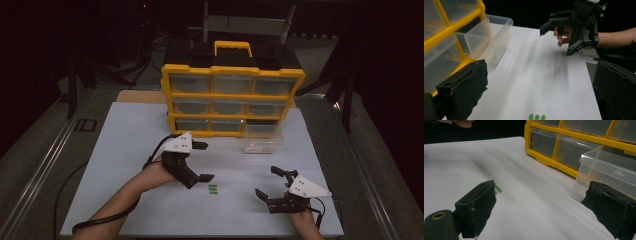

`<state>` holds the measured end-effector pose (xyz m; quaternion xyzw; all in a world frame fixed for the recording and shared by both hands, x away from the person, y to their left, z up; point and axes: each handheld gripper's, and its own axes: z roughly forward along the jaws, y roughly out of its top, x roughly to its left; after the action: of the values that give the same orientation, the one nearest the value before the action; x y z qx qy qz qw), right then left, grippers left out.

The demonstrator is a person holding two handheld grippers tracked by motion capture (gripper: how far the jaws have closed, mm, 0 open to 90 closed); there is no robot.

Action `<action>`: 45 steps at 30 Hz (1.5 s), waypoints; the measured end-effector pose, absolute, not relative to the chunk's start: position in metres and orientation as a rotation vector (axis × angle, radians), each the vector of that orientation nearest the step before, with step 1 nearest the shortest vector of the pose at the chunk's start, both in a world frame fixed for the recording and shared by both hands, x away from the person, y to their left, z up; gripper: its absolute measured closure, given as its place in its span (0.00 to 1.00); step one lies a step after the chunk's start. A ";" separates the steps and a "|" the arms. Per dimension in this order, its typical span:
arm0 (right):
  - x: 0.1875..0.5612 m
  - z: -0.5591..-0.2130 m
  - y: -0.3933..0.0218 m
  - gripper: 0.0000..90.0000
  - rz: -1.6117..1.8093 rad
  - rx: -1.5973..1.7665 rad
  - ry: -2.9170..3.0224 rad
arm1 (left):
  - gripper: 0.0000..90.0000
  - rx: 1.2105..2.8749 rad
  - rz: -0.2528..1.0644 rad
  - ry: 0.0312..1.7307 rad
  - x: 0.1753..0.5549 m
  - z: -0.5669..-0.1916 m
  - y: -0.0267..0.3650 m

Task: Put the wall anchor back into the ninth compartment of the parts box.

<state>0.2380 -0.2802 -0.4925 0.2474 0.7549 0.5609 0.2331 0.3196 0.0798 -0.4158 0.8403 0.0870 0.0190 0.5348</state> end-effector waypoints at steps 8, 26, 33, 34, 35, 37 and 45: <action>0.238 -0.493 -0.280 0.10 1.542 0.683 2.079 | 0.00 2.037 -0.023 0.213 0.327 -0.438 0.065; 0.238 -0.493 -0.279 0.10 1.536 0.672 2.089 | 0.35 2.144 -0.093 0.260 0.338 -0.491 0.062; 0.238 -0.494 -0.279 0.10 1.532 0.675 2.095 | 0.58 2.232 -0.134 0.243 0.337 -0.505 0.060; 0.238 -0.494 -0.279 0.10 1.532 0.675 2.095 | 0.60 2.245 -0.128 0.245 0.338 -0.507 0.059; 0.238 -0.494 -0.279 0.10 1.532 0.676 2.094 | 0.62 2.253 -0.128 0.250 0.338 -0.508 0.059; 0.238 -0.494 -0.279 0.10 1.533 0.676 2.095 | 0.65 2.263 -0.140 0.253 0.339 -0.511 0.058; 0.238 -0.494 -0.279 0.10 1.532 0.672 2.095 | 0.83 2.316 -0.145 0.252 0.341 -0.521 0.053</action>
<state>0.2382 -0.2794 -0.4937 0.2441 0.7608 0.5564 0.2280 0.3412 0.0531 -0.5209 0.9124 0.0992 -0.0573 0.3928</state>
